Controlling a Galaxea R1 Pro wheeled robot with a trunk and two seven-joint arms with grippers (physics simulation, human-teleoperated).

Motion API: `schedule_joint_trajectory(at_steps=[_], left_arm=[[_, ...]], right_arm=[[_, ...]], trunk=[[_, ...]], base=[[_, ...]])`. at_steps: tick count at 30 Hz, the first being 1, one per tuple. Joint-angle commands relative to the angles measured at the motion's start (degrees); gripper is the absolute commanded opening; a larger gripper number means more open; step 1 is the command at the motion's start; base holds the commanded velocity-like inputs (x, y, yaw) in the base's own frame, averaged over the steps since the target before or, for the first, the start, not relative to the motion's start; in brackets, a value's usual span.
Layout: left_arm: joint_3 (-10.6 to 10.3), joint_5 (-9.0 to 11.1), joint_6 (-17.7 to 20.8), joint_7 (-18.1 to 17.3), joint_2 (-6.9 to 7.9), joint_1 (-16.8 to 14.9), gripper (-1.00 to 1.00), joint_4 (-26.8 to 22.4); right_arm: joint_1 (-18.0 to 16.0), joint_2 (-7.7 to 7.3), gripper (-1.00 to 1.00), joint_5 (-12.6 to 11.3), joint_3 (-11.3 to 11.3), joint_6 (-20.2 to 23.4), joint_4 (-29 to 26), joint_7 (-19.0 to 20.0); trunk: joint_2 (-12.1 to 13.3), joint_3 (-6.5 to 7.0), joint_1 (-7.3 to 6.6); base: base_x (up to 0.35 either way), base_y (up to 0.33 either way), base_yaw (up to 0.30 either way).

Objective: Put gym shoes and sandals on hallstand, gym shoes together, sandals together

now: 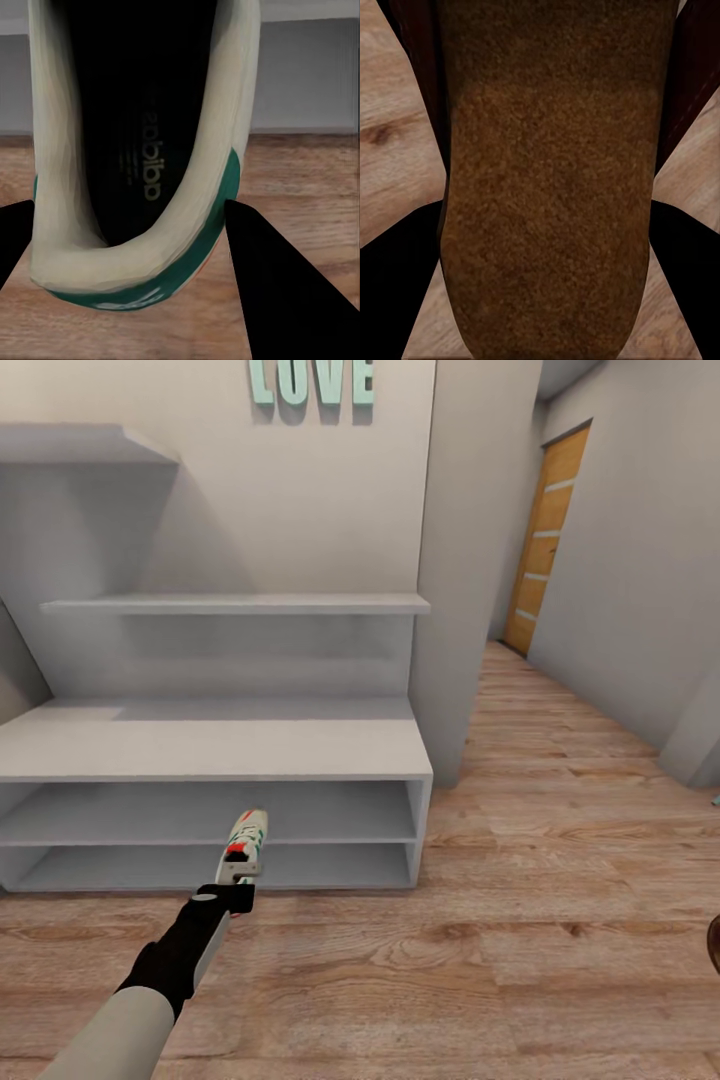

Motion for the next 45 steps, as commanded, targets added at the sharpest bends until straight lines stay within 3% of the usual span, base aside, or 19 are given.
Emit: schedule_joint_trajectory(at_steps=[1,7,25,36,45], left_arm=[[0.04,0.08,0.30,-0.01,0.03,-0.01,-1.00,-0.10],[0.12,1.29,0.23,0.08,0.09,0.11,-1.00,-0.11],[0.13,1.47,-0.43,-0.03,0.18,0.72,-1.00,-0.35],[0.18,1.47,-0.40,0.08,0.19,0.69,-1.00,-0.38],[0.22,1.47,-0.49,0.37,0.05,0.75,-1.00,-0.37]], right_arm=[[-0.03,-0.02,-1.00,-0.54,0.37,-0.21,0.07,-0.07],[-0.04,0.00,-1.00,-0.54,0.41,-0.25,0.07,-0.07],[0.04,0.33,-1.00,-0.44,0.47,-0.38,0.07,-0.13],[0.04,0.44,-1.00,-0.54,0.38,-0.30,0.07,-0.24],[0.04,0.44,-1.00,-0.54,0.38,-0.30,0.07,-0.24]], trunk=[[-0.02,-0.09,-0.01],[-0.02,-0.18,-0.01],[-0.02,-0.19,-0.01],[-4.44,-2.71,2.40],[-4.44,-3.22,2.40]], base=[[0.000,0.000,0.000],[0.000,0.000,0.000],[0.000,0.000,0.000],[0.000,0.000,0.000],[0.000,0.000,0.000]])
